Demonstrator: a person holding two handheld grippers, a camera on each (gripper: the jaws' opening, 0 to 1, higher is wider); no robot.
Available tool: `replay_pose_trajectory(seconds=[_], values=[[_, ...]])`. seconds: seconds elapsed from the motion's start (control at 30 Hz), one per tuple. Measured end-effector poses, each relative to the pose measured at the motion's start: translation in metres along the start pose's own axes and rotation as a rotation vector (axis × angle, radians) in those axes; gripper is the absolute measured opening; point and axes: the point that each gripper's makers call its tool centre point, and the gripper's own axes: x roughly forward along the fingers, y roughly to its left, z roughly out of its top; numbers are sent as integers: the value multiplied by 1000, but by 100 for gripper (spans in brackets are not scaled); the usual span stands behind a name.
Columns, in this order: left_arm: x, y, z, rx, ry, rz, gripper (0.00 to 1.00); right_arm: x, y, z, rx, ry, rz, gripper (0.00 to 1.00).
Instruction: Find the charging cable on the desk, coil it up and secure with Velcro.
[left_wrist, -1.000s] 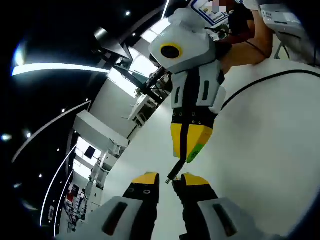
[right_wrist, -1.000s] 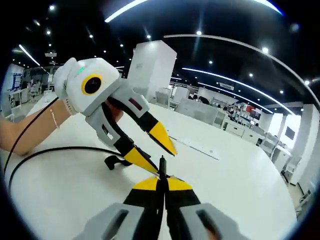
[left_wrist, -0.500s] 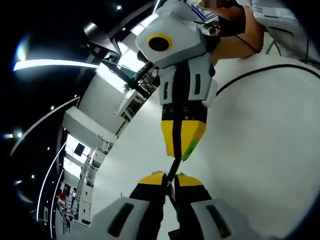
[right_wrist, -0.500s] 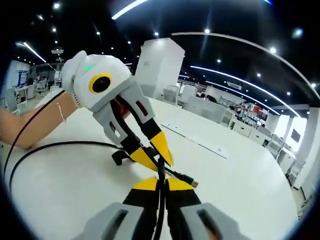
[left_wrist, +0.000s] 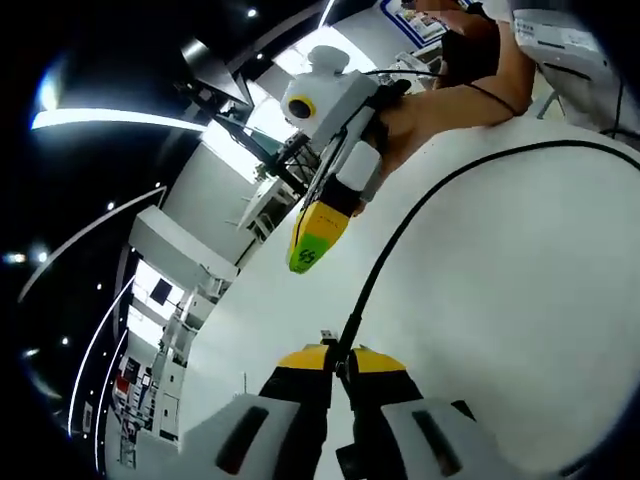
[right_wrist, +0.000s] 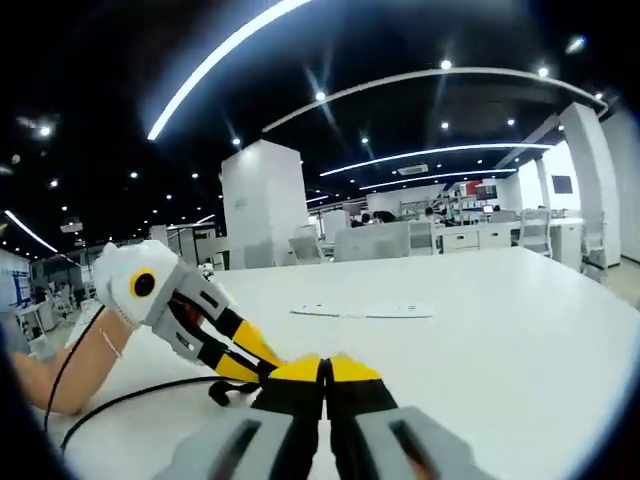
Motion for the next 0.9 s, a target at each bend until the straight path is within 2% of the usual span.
replay_pose_trajectory(seconds=[0.07, 0.17, 0.3, 0.4, 0.47, 0.53, 0.57, 0.77, 0.83, 0.9], values=[[-1, 0, -3, -5, 9, 3, 8, 8, -3, -3, -32, 0, -32, 3], [-5, 1, -11, -13, 43, 10, 8, 25, -4, -9, -24, 2, -65, 3], [-13, 5, -19, -36, 53, 40, 8, 48, 4, -25, -118, 77, -54, 3], [-15, 6, -29, -50, 90, 52, 8, 62, 7, -31, -114, 109, -55, 3], [-17, 6, -35, -62, 106, 52, 8, 62, 5, -45, -141, 176, -78, 3], [-21, 9, -45, -72, 143, 71, 8, 60, 1, -54, -206, 227, -108, 3], [-22, 9, -46, -85, 146, 69, 8, 58, 1, -55, -204, 228, -125, 3], [-32, 10, -57, -75, 190, 105, 7, 57, -4, -55, -175, 212, -115, 3], [-43, 12, -65, -110, 208, 128, 7, 55, -5, -56, -148, 209, -107, 3], [-61, 15, -78, -107, 270, 177, 7, 54, -7, -56, -144, 210, -106, 3]])
